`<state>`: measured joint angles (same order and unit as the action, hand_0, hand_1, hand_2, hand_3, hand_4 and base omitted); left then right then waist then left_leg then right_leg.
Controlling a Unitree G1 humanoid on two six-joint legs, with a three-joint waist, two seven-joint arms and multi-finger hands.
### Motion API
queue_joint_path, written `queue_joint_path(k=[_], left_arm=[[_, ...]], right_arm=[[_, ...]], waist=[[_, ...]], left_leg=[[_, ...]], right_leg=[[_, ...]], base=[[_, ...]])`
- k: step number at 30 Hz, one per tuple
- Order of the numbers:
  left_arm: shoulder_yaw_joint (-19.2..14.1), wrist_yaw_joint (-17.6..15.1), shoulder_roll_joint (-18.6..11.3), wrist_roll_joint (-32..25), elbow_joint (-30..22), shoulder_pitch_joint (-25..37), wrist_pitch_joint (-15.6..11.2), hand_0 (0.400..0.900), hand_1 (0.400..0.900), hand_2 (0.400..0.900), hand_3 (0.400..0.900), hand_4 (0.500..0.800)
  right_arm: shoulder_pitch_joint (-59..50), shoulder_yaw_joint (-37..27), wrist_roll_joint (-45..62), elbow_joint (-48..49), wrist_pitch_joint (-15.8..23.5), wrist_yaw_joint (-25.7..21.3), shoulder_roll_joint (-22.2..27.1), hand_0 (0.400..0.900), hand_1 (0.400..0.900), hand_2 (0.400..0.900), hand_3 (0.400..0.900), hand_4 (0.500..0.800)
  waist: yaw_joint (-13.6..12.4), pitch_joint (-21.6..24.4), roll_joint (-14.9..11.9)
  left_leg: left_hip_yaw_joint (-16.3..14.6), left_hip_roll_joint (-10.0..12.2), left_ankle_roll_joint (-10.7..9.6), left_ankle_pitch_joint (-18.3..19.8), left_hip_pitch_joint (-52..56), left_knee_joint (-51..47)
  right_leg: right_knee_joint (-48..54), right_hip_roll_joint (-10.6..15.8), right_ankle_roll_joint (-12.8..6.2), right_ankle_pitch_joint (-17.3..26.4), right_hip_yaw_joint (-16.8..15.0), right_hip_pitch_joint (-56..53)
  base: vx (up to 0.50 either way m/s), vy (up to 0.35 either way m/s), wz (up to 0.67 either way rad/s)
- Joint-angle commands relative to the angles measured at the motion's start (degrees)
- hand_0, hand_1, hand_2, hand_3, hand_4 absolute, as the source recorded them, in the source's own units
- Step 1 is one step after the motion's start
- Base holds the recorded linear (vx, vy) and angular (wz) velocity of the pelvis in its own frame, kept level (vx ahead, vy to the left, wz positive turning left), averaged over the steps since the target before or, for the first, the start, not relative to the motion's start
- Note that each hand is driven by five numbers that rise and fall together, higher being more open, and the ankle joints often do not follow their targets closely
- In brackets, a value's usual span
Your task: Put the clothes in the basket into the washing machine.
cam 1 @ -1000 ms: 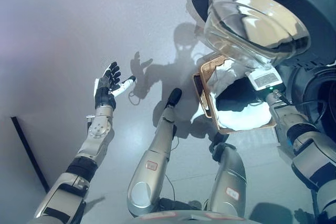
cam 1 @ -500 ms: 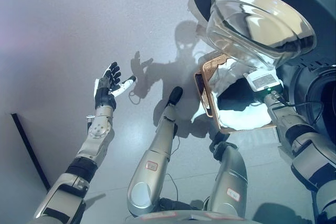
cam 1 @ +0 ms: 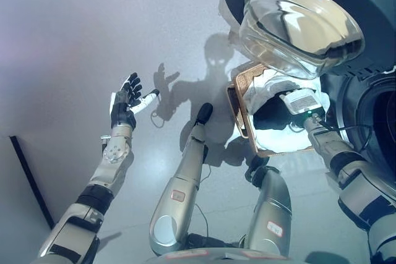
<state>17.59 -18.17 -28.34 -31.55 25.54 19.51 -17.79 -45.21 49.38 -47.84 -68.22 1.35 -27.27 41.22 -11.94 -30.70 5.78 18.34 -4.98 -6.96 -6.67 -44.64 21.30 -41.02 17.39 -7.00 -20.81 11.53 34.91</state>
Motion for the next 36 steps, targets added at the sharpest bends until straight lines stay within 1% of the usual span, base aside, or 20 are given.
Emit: queue_joint_path(k=[1, 7, 10, 11, 12, 13, 18, 22, 23, 25, 28, 29, 30, 31, 32, 36], left_arm=[[-2.7, -0.5, -2.7, -0.4, -4.2, 2.2, -5.3, 0.900, 0.900, 0.900, 0.900, 0.800], [-3.0, -1.3, -3.6, -0.9, -6.5, 2.1, -5.6, 0.900, 0.900, 0.900, 0.900, 0.800], [-3.0, -1.6, -3.4, -0.7, -5.8, 2.0, -5.5, 0.900, 0.900, 0.900, 0.900, 0.800], [-3.0, -1.5, -3.3, -0.9, -5.6, 2.0, -5.5, 0.900, 0.900, 0.900, 0.900, 0.800], [-3.0, -1.5, -3.3, -1.0, -5.4, 2.0, -5.5, 0.900, 0.900, 0.900, 0.900, 0.800], [-2.9, -1.4, -3.1, -1.3, -5.2, 2.2, -5.6, 0.900, 0.900, 0.900, 0.900, 0.800], [-3.1, -1.5, -3.0, -2.2, -4.4, 2.9, -5.7, 0.900, 0.900, 0.900, 0.900, 0.800], [-3.0, -2.0, -2.4, -2.2, -4.1, 3.6, -5.5, 0.900, 0.900, 0.900, 0.900, 0.800], [-3.4, -2.2, -2.2, -2.1, -3.4, 3.9, -5.4, 0.900, 0.900, 0.900, 0.900, 0.800], [-3.5, -2.4, -1.8, -2.1, -1.8, 4.4, -5.2, 0.900, 0.900, 0.900, 0.900, 0.800], [-4.2, -2.4, -1.6, -2.1, -0.3, 4.4, -4.9, 0.900, 0.900, 0.900, 0.900, 0.800], [-4.7, -2.4, -1.4, -2.1, 1.3, 4.4, -4.8, 0.900, 0.900, 0.900, 0.900, 0.800], [-4.7, -2.4, -1.4, -2.2, 1.4, 4.4, -4.8, 0.900, 0.900, 0.900, 0.900, 0.800], [-4.9, -2.2, -1.0, -2.3, 2.6, 4.5, -4.5, 0.900, 0.900, 0.900, 0.900, 0.800], [-5.2, -2.1, -1.2, -2.1, 3.1, 4.6, -4.4, 0.900, 0.900, 0.900, 0.900, 0.800], [-6.7, -1.9, -0.2, -1.8, 6.9, 3.5, -3.6, 0.900, 0.900, 0.900, 0.900, 0.800]], right_arm=[[-1.7, -0.3, 2.1, 0.0, -0.4, -1.7, 3.0, 0.900, 0.900, 0.900, 0.900, 0.800], [-1.7, 0.1, 2.0, -0.6, -0.5, -2.8, 3.3, 0.900, 0.900, 0.900, 0.900, 0.800], [-1.9, 0.0, 2.0, -0.8, -0.7, -2.8, 2.6, 0.900, 0.900, 0.900, 0.900, 0.800], [-2.1, 0.1, 2.0, -0.8, -0.7, -2.7, 2.4, 0.871, 0.871, 0.871, 0.871, 0.782], [-2.1, 0.1, 1.8, -0.8, -0.8, -2.7, 2.2, 0.771, 0.771, 0.771, 0.771, 0.722], [-2.2, 0.2, 1.7, -0.9, -1.0, -2.6, 2.1, 0.400, 0.400, 0.400, 0.400, 0.500], [-3.1, -0.5, 1.8, -2.1, -1.7, -2.5, 1.9, 0.400, 0.400, 0.400, 0.400, 0.500], [-2.7, -4.1, 5.5, -3.3, -2.3, -3.8, 1.5, 0.400, 0.400, 0.400, 0.400, 0.500], [-2.6, -6.0, 8.0, -2.9, -2.1, -4.2, 1.3, 0.400, 0.400, 0.400, 0.400, 0.500], [-2.1, -7.6, 10.0, -2.9, -2.0, -4.2, 0.8, 0.400, 0.400, 0.400, 0.400, 0.500], [-1.3, -8.9, 11.4, -2.8, -1.8, -3.8, 0.0, 0.400, 0.400, 0.400, 0.400, 0.500], [-0.2, -10.1, 12.8, -3.0, -1.7, -3.2, -1.2, 0.400, 0.400, 0.400, 0.400, 0.500], [-0.1, -10.1, 12.8, -3.0, -1.7, -3.2, -1.2, 0.400, 0.400, 0.400, 0.400, 0.500], [0.8, -11.3, 13.7, -3.4, -1.6, -3.0, -2.1, 0.400, 0.400, 0.400, 0.400, 0.500], [1.2, -12.0, 14.1, -3.7, -1.8, -2.5, -2.7, 0.400, 0.400, 0.400, 0.400, 0.500], [5.2, -17.1, 18.7, -3.6, -1.2, -2.6, -6.1, 0.400, 0.400, 0.400, 0.400, 0.500]], waist=[[0.4, 0.9, 1.2], [0.5, 0.9, 1.4], [0.5, 0.9, 1.5], [0.5, 0.9, 1.5], [0.5, 0.9, 1.5], [0.6, 0.9, 1.5], [0.9, 0.9, 1.4], [1.1, 0.9, 1.3], [1.3, 0.9, 1.2], [1.6, 0.9, 1.1], [1.9, 0.9, 0.9], [2.2, 0.9, 0.6], [2.2, 0.9, 0.7], [2.3, 0.9, 0.7], [2.1, 0.9, 1.2], [3.1, 0.9, 1.0]], left_leg=[[2.9, 3.8, -3.3, -0.2, -4.3, -0.4], [3.1, 2.7, -3.3, 0.7, -10.7, 4.1], [3.0, 2.7, -3.3, 0.7, -12.5, 5.7], [2.8, 2.8, -3.3, 0.6, -12.7, 5.7], [2.9, 2.9, -3.3, 0.5, -12.7, 5.4], [2.9, 3.0, -3.4, 0.3, -12.7, 5.2], [2.5, 3.3, -3.3, 0.3, -12.6, 4.8], [2.2, 3.4, -3.0, 0.3, -11.7, 4.7], [1.7, 3.7, -3.0, 0.3, -10.0, 3.9], [1.3, 4.2, -2.9, 0.2, -7.6, 2.7], [0.8, 4.6, -2.8, 0.0, -4.8, 1.6], [0.3, 5.1, -2.8, 0.0, -2.0, 0.8], [0.3, 5.1, -2.8, 0.0, -1.9, 0.8], [0.2, 5.4, -2.9, -0.1, -0.2, 0.2], [0.6, 5.9, -2.8, -1.9, 0.6, -1.0], [-0.6, 7.1, -2.7, -2.2, 7.1, -3.8]], right_leg=[[-4.1, 1.0, -0.82, 1.8, -1.6, 0.6], [-9.5, 2.0, -0.69, 0.5, -3.0, 7.4], [-11.3, 2.3, -0.49, 0.3, -3.7, 9.7], [-11.3, 2.3, -0.42, 0.4, -3.6, 9.8], [-11.2, 2.3, -0.42, 0.4, -3.6, 9.9], [-11.2, 2.4, -0.42, 0.4, -3.5, 10.0], [-10.5, 1.9, -0.46, 0.7, -3.7, 9.8], [-8.9, 2.0, -0.77, 1.4, -3.6, 8.3], [-7.1, 1.9, -0.92, 2.1, -3.4, 6.5], [-5.3, 1.6, -1.01, 2.6, -3.3, 4.1], [-3.5, 1.3, -1.07, 3.2, -3.2, 1.2], [-1.7, 1.2, -1.09, 3.7, -3.0, -1.8], [-1.6, 1.2, -1.09, 3.8, -3.0, -2.0], [-0.2, 1.0, -1.07, 4.2, -2.9, -4.2], [1.3, 0.6, -0.92, 6.2, -2.6, -4.9], [6.0, -0.1, -1.21, 7.7, -3.1, -11.3]], base=[[-0.09, -0.042, 0.14], [-0.08, -0.002, 0.03], [-0.06, 0.013, -0.06], [-0.04, -0.004, -0.05], [-0.03, -0.013, -0.03], [-0.03, -0.014, 0.00], [-0.01, 0.010, -0.06], [0.01, 0.027, -0.09], [0.03, 0.057, -0.18], [0.04, 0.050, -0.17], [0.04, 0.036, -0.16], [0.05, 0.032, -0.19], [0.05, 0.023, -0.18], [-0.04, 0.057, -0.14], [-0.03, 0.054, -0.17], [0.03, 0.044, -0.24]])
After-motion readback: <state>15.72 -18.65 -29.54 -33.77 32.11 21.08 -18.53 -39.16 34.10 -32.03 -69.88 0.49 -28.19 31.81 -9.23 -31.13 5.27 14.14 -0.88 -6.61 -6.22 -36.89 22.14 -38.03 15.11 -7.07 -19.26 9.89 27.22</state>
